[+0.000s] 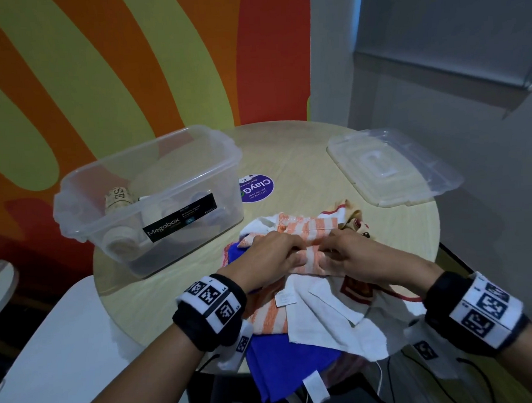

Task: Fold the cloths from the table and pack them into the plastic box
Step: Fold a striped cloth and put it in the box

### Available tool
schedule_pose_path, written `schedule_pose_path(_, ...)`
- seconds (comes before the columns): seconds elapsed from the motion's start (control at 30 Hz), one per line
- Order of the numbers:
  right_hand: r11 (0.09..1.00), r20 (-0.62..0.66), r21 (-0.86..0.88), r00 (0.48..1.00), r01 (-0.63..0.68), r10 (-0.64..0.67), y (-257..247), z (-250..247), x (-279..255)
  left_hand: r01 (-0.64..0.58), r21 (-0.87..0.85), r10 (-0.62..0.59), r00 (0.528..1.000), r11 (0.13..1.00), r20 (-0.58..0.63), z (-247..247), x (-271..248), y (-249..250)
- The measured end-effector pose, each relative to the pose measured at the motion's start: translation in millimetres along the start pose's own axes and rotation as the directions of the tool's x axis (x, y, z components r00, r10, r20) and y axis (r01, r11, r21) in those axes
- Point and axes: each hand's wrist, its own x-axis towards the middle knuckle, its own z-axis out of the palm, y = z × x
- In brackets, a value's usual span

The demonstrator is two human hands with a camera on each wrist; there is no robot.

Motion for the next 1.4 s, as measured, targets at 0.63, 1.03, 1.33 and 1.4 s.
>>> schedule_pose_path(0.63,0.998,0.049,0.047,0.998,0.039,-0.041,18.8,-3.0,-14.8,-0.011,-0.045,0.008,0.998,0.999,-0.067,12.0,-14.6,-3.4)
schedule_pose_path(1.03,0.981,-0.065,-0.062,0.98,0.185,-0.189,16.4,9.3,1.5,0.086,0.005,-0.085,0.986,0.996,-0.141,10.8,-7.6,6.8)
schedule_pose_path(1.33,0.97,0.01,0.232,0.998,-0.066,0.066,31.3,2.0,34.8,0.204,0.099,-0.203,0.979,0.974,-0.028,2.3,7.4,4.5)
schedule_pose_path(1.4,0.966,-0.027,0.24,0.994,-0.095,0.104,32.9,4.1,37.1,0.234,0.181,-0.24,0.971,0.955,0.01,3.1,16.2,1.1)
